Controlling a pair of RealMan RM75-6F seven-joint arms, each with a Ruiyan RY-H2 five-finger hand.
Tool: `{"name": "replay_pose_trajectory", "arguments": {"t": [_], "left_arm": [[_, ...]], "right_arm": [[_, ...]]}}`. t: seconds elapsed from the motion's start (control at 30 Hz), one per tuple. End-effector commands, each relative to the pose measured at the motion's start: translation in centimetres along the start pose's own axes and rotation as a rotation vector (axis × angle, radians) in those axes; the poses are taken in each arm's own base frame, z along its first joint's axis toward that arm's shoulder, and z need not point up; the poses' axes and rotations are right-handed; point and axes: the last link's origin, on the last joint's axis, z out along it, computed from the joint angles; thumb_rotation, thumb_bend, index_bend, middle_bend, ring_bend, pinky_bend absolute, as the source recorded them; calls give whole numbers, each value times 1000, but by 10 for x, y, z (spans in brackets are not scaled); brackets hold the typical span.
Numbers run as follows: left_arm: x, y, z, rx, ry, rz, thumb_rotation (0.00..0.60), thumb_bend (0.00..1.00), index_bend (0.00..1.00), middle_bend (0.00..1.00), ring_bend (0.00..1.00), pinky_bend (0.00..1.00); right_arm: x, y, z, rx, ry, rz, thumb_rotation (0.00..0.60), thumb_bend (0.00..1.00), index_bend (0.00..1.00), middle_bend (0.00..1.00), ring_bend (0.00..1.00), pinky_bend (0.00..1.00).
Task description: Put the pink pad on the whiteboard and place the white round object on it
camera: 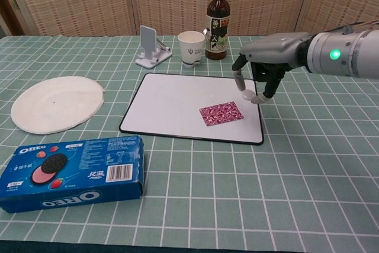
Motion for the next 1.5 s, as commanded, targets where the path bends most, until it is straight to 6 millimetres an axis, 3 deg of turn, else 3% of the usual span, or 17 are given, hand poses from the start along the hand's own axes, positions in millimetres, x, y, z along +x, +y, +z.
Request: {"name": "replay_pose_trajectory", "arguments": {"t": [0.03,0.73,1.03,1.23,1.5], "left_arm": [[0,-1,0,3,-1,0,600,293,160,92,116,24],[-2,-6,-2,19,-5,4,600,293,160,92,116,20],[-5,-6,-2,16,-12,-2,600,293,159,91,116,20],[-6,-4,0,8,-10,-7,600,293,159,91,116,20],[-7,1,7,-7,-8,-14,600,293,159,91,116,20]], "right_arm": [[0,-7,7,6,-17,-13,600,269,478,960,1000,1000],[1,-19,29,-10,-46,-15,600,263,455,956,1000,1000],[2,-19,28,-15,-48,2,600,262,212,954,1000,1000],[4,5,4,-53,-8,9,600,261,202,935,1000,1000],[-15,76,-60,-242,33,66,600,294,204,835,950,1000]]}}
